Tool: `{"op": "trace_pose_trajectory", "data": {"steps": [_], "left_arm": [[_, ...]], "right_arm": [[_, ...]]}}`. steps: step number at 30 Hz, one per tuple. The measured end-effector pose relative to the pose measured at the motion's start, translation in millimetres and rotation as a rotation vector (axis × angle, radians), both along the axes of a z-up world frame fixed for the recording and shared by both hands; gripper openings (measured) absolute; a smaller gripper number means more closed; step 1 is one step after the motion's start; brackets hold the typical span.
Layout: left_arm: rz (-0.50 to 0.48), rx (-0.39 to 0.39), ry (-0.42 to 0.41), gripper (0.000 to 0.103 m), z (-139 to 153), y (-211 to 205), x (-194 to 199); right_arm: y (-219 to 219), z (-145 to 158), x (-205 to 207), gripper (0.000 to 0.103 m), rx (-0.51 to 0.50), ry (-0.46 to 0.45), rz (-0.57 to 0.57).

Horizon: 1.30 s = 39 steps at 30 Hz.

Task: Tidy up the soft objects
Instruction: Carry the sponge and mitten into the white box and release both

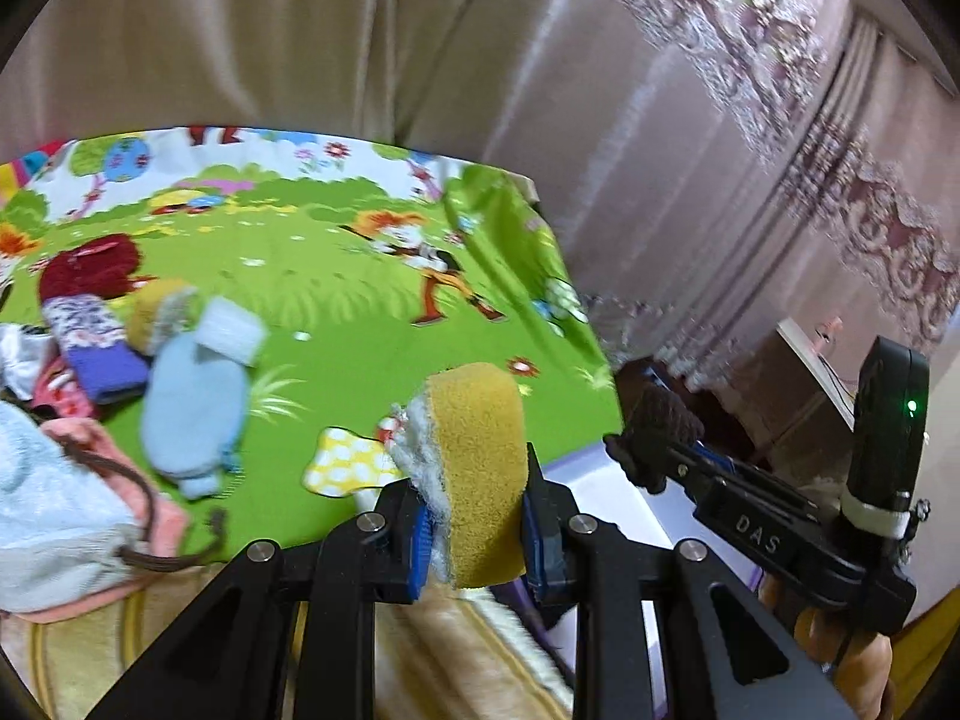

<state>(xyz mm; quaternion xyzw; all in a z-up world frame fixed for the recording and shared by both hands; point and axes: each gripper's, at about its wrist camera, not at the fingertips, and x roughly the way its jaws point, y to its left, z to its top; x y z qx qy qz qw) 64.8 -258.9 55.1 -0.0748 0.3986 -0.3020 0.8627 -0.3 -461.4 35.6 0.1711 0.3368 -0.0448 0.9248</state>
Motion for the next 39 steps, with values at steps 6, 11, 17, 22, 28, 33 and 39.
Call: {"op": "trace_pose_trajectory", "data": {"steps": [6, 11, 17, 22, 28, 33, 39], "left_arm": [[-0.09, 0.001, 0.03, 0.025, -4.8, -36.1, -4.8], [-0.17, 0.01, 0.06, 0.027, -12.3, -63.3, -5.2], [-0.207, 0.031, 0.097, 0.043, -20.3, -80.2, -4.4], [-0.188, 0.026, 0.091, 0.058, -18.8, -77.2, -2.3], [-0.146, 0.019, 0.069, 0.059, -12.8, -67.9, -0.6], [-0.092, 0.032, -0.061, 0.073, 9.8, -54.0, -10.9], [-0.022, 0.057, -0.19, 0.086, 39.0, -33.2, -16.0]], "right_arm": [[-21.3, 2.2, -9.2, 0.029, -0.008, -0.01, -0.056], [-32.7, 1.6, -12.1, 0.03, -0.03, -0.001, -0.09], [-41.9, -0.9, -14.8, 0.062, -0.009, -0.006, -0.108], [-44.7, 2.0, -18.1, 0.069, -0.004, -0.025, -0.121], [-45.8, 4.7, -20.6, 0.074, -0.004, -0.028, -0.133], [-41.1, 13.4, -24.6, 0.082, -0.025, -0.053, -0.134], [-26.1, 29.7, -25.6, 0.091, -0.101, -0.082, -0.155]]}}
